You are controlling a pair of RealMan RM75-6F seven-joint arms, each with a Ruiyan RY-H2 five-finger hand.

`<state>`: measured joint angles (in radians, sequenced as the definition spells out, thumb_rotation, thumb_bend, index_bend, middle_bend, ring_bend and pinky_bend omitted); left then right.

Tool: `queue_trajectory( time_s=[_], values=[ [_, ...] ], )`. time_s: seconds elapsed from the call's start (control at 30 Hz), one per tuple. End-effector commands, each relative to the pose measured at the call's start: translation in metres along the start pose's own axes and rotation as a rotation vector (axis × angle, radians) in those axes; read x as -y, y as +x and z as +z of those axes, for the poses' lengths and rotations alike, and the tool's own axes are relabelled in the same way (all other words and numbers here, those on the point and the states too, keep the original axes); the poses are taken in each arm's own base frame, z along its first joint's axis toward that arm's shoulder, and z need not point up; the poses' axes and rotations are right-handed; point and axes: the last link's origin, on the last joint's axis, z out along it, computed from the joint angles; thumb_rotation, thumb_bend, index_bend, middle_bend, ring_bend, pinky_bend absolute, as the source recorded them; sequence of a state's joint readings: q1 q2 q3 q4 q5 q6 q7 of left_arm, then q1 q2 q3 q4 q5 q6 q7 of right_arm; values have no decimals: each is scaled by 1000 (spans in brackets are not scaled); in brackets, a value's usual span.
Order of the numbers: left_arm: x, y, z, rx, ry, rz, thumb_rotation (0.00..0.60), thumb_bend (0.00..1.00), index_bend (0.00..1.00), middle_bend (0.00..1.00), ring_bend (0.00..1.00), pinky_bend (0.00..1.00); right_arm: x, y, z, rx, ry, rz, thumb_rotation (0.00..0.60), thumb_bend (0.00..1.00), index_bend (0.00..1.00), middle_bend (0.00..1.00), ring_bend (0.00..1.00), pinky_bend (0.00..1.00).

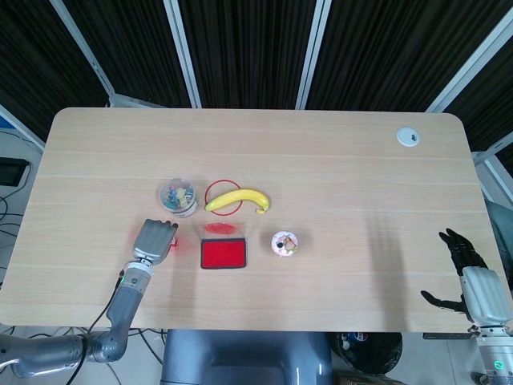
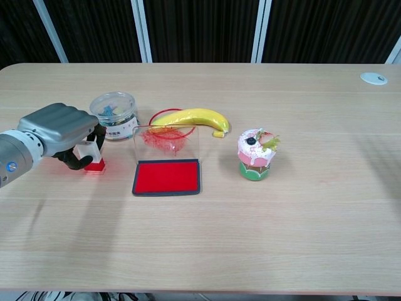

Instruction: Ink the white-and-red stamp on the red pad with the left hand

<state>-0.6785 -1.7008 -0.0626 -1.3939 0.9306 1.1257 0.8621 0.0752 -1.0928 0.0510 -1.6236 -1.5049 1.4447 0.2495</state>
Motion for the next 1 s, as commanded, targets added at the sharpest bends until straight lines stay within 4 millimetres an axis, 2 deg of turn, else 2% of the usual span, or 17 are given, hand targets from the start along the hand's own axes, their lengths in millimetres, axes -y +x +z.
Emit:
queue_trajectory(
  time_s=[0.03, 0.43, 1.0],
  values=[
    [0, -1, 0, 4, 0, 3, 600, 468, 586, 603, 517, 616, 0, 0, 0, 0, 0, 0, 600, 159, 0, 0, 0, 177],
    [1, -2, -2, 17, 4, 14, 600, 455, 540, 573, 492, 598, 0, 0, 0, -1, 2, -2, 600, 159, 0, 0, 0, 177],
    [0, -4, -2, 34, 4, 24, 600, 413, 454, 452, 433, 544, 1, 0, 0, -4, 4, -1, 600, 158, 0, 0, 0, 177]
  ],
)
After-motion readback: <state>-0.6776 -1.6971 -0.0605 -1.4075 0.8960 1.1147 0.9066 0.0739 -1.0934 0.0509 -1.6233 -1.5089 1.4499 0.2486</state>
